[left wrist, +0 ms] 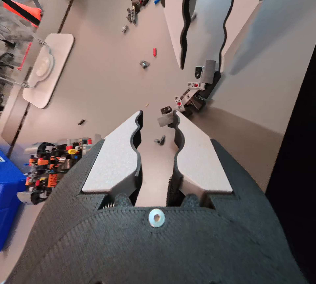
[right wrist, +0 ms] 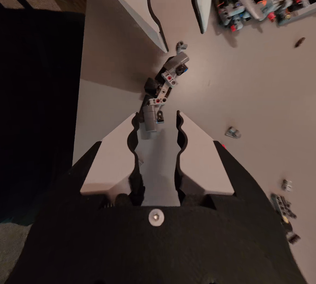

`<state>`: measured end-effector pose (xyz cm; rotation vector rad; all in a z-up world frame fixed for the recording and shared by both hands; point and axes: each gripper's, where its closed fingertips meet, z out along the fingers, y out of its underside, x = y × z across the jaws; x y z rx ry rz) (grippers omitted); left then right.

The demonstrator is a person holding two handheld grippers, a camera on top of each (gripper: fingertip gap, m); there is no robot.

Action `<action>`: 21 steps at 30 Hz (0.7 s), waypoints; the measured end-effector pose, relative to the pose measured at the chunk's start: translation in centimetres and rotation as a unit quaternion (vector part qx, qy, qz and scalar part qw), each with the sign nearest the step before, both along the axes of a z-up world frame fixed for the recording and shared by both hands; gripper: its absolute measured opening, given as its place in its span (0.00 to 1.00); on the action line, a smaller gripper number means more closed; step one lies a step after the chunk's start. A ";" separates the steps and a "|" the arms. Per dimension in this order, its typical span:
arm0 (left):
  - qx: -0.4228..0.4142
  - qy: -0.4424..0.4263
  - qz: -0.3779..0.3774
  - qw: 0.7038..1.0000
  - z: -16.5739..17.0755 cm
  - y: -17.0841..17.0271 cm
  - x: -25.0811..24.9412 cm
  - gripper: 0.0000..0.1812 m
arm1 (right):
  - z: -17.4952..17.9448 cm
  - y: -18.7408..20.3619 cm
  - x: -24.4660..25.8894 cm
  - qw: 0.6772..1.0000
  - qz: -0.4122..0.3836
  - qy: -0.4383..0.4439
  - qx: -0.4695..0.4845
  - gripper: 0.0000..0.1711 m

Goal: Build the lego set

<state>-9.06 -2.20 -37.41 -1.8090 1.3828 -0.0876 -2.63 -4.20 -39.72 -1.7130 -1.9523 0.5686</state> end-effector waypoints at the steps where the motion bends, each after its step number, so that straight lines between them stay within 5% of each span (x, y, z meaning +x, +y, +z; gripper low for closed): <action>1: 0.005 -0.001 0.002 1.000 0.4 0.4 -0.2 0.18 | 0.8 0.5 0.2 1.000 -0.009 0.011 0.007 0.24; 4: 0.032 -0.012 0.014 0.999 2.4 2.3 -0.8 0.18 | 3.5 3.1 1.8 0.997 -0.048 0.044 0.032 0.26; 11: 0.131 -0.014 0.061 0.989 8.2 10.0 -0.4 0.17 | 13.4 16.3 7.6 0.962 -0.200 0.149 0.109 0.38; 21: 0.221 0.003 0.096 0.970 16.0 29.8 3.9 0.13 | 18.2 36.0 7.2 0.911 -0.327 0.230 0.103 0.23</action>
